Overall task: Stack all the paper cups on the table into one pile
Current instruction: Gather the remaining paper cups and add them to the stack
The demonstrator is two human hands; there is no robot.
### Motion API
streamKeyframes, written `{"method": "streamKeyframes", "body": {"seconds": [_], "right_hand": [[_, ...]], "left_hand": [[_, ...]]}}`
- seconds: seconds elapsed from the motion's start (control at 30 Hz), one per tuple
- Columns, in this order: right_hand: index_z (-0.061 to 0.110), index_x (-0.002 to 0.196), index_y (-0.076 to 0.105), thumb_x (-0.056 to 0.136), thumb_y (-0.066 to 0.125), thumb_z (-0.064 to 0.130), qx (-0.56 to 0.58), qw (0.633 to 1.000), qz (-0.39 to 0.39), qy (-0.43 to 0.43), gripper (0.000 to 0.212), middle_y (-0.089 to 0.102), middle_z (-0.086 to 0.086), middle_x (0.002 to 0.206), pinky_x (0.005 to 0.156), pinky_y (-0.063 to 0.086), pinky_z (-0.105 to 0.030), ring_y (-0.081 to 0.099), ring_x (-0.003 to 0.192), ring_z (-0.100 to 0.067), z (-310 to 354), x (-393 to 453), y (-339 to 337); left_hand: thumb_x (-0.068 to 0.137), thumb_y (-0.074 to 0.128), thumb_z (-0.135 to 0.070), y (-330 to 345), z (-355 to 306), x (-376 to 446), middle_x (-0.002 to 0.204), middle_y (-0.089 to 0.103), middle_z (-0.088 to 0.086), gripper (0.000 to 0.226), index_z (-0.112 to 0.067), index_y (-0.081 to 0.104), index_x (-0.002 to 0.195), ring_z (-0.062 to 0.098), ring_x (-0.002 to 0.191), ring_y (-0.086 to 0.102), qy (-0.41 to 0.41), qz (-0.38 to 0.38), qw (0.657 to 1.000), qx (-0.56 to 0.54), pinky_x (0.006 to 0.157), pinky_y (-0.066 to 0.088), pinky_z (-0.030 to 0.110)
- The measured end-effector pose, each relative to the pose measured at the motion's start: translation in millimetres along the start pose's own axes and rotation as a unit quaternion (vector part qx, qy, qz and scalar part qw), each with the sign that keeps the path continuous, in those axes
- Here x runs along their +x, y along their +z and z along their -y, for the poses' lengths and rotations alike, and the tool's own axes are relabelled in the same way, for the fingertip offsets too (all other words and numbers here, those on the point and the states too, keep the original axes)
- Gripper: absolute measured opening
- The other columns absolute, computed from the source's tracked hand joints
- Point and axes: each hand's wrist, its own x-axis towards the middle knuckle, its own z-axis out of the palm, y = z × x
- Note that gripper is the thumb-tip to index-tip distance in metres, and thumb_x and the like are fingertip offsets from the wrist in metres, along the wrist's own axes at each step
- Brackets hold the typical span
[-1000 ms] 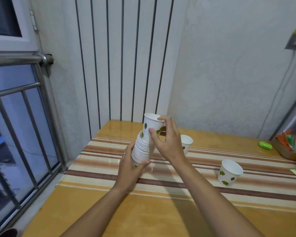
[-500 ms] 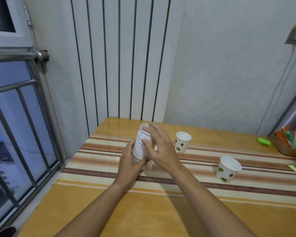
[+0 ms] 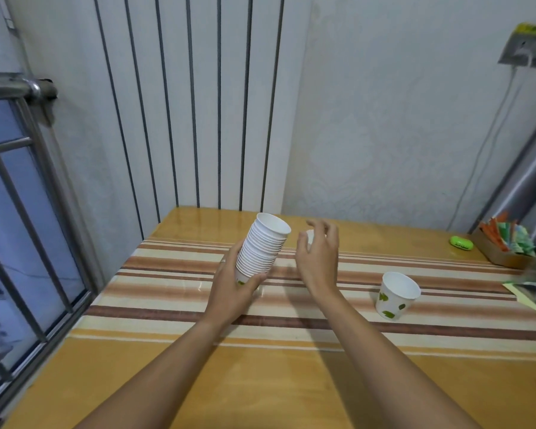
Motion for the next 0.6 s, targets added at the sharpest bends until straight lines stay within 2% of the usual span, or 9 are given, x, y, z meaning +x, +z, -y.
{"method": "streamKeyframes", "body": {"seconds": [0.1,0.2,0.27,0.37,0.43,0.6], "right_hand": [[0.015,0.133,0.063,0.106,0.048,0.024,-0.019,0.996,0.011,0.083,0.032,0.046,-0.01,0.144,0.103,0.046,-0.039,0.048,0.134,-0.03,-26,4,0],[0.02,0.145,0.054,0.103,0.052,0.017,-0.089,0.985,0.083,0.12,0.042,0.031,-0.016,0.158,0.107,0.047,-0.044,0.043,0.141,-0.038,-48,4,3],[0.02,0.144,0.054,0.103,0.054,0.014,-0.095,0.978,0.125,0.138,0.041,0.027,-0.019,0.162,0.105,0.047,-0.044,0.045,0.14,-0.042,-60,4,6],[0.007,0.125,0.061,0.102,0.057,0.011,-0.086,0.979,0.128,0.131,0.023,0.044,-0.018,0.148,0.094,0.048,-0.04,0.056,0.125,-0.041,-69,4,12],[0.002,0.115,0.063,0.103,0.058,0.014,-0.073,0.982,0.115,0.128,0.017,0.05,-0.018,0.138,0.092,0.045,-0.037,0.057,0.121,-0.04,-67,2,15],[0.003,0.115,0.06,0.103,0.054,0.015,0.011,0.993,0.068,0.098,0.018,0.053,-0.017,0.129,0.084,0.034,-0.025,0.056,0.115,-0.032,-36,4,12]], "left_hand": [[0.087,0.081,-0.036,-2,6,1,0.142,0.064,-0.015,0.074,-0.032,0.049,0.154,0.007,0.131,0.06,0.003,0.008,1.0,0.001,0.108,0.053,0.04],[0.088,0.079,-0.043,-6,9,1,0.142,0.063,-0.021,0.073,-0.038,0.048,0.153,0.001,0.131,0.059,-0.005,0.01,1.0,-0.01,0.109,0.053,0.039],[0.086,0.077,-0.05,-8,10,0,0.14,0.063,-0.024,0.071,-0.042,0.047,0.151,0.0,0.129,0.06,-0.005,0.014,1.0,-0.013,0.108,0.054,0.041],[0.085,0.076,-0.054,-8,11,-1,0.142,0.063,-0.02,0.076,-0.039,0.047,0.153,0.006,0.132,0.06,-0.006,0.016,1.0,-0.022,0.109,0.054,0.047],[0.085,0.077,-0.053,-8,13,-1,0.144,0.063,-0.017,0.078,-0.037,0.046,0.155,0.007,0.133,0.06,-0.011,0.014,0.999,-0.027,0.11,0.053,0.048],[0.085,0.078,-0.051,-9,12,-4,0.145,0.062,-0.017,0.08,-0.035,0.045,0.156,0.003,0.134,0.059,-0.015,0.011,0.999,-0.032,0.111,0.053,0.044]]}}
